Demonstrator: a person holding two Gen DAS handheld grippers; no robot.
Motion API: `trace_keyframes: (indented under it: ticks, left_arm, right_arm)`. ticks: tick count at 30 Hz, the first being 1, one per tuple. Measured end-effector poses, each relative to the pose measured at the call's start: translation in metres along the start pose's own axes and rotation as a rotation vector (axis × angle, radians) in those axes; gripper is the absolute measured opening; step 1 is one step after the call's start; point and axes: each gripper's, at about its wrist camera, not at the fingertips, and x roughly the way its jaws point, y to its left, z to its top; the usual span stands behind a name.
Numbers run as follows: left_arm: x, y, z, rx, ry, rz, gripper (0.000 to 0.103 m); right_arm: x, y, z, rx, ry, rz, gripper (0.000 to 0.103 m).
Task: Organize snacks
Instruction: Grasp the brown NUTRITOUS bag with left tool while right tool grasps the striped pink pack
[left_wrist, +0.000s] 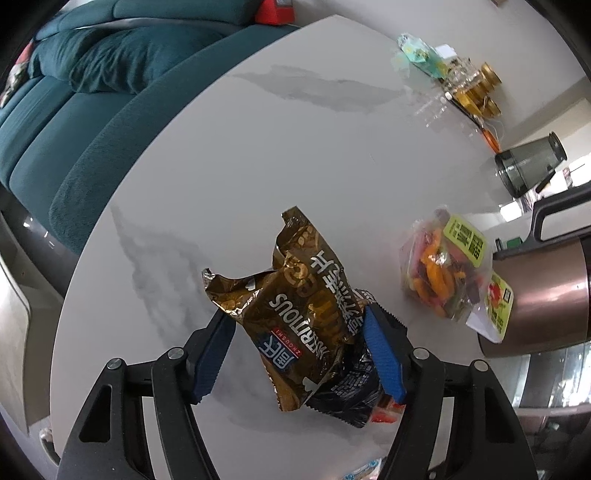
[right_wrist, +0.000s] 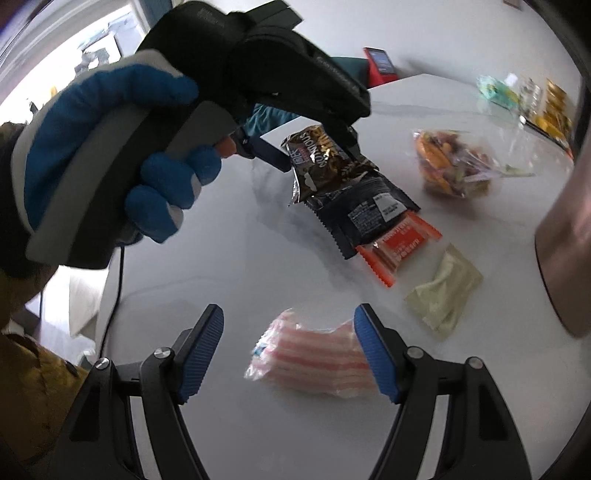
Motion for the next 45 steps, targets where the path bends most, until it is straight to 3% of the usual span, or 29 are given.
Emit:
trace_keyframes:
  ticks: [7, 18, 30, 31, 32, 42, 45]
  left_arm:
    - [0.001, 0.0, -0.002, -0.006, 0.001, -0.005, 0.066]
    - [-0.002, 0.008, -0.006, 0.022, 0.0, -0.019, 0.061]
    - [-0.004, 0.008, -0.01, 0.091, -0.011, -0.007, 0.057]
    - [-0.004, 0.009, -0.01, 0.094, -0.01, -0.009, 0.056]
    - [-0.004, 0.01, -0.01, 0.097, -0.01, -0.01, 0.055]
    - [-0.006, 0.014, -0.012, 0.135, -0.01, -0.009, 0.053]
    - [-0.007, 0.013, -0.013, 0.158, -0.012, -0.008, 0.051]
  right_arm:
    - [0.007, 0.007, 0.006, -0.111, 0.024, 0.001, 0.103]
    - [0.004, 0.005, -0.014, 0.002, 0.03, 0.002, 0.103]
    - [0.005, 0.016, -0.024, -0.081, 0.058, -0.078, 0.103]
    - [0.005, 0.017, -0.023, -0.083, 0.06, -0.081, 0.095]
    - [0.004, 0.019, -0.023, -0.082, 0.061, -0.084, 0.092]
    - [0.005, 0.026, -0.022, -0.066, 0.066, -0.113, 0.088]
    - [0.003, 0.027, -0.023, -0.055, 0.061, -0.127, 0.081]
